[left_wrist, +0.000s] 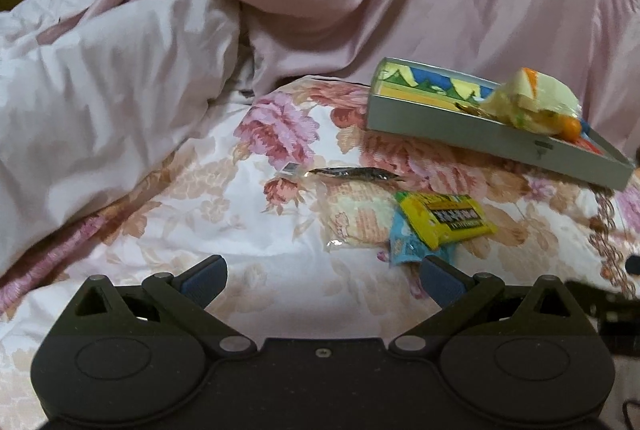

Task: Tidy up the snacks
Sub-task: 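Withdraw both tools from the tray toward the yellow-green candy bar and blue packet, then lower the right tool over the yellow-green candy bar and blue packet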

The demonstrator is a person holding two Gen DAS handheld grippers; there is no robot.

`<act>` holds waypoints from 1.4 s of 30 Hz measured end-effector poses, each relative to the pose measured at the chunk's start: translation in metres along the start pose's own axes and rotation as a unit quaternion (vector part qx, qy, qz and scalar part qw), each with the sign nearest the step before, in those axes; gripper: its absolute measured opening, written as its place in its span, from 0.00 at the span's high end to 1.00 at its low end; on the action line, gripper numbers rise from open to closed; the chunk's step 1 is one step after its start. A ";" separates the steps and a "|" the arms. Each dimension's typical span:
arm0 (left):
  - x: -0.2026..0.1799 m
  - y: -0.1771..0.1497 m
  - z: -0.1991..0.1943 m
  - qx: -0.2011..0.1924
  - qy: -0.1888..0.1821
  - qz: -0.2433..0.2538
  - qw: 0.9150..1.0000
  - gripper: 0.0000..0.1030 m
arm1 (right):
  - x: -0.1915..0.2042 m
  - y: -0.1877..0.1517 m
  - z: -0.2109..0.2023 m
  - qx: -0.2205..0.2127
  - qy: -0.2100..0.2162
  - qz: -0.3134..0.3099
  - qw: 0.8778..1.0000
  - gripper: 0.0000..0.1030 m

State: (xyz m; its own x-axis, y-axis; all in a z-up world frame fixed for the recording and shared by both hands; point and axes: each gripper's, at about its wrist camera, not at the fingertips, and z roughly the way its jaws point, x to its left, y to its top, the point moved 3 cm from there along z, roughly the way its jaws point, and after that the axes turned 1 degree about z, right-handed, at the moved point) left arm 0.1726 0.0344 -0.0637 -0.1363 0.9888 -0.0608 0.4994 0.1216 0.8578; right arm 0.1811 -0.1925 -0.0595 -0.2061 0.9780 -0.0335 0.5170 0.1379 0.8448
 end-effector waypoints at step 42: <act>0.051 -0.001 0.018 -0.002 0.068 -0.084 0.994 0.01 | 0.049 0.062 0.142 0.120 0.029 0.221 0.967 0.01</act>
State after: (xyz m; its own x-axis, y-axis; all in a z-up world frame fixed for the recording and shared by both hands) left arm 0.1807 0.0868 -0.0768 -0.3316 0.9338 -0.1348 0.4567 0.2839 0.8431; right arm 0.3206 -0.1137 -0.0844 0.0374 0.9403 0.3382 0.7415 -0.2530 0.6214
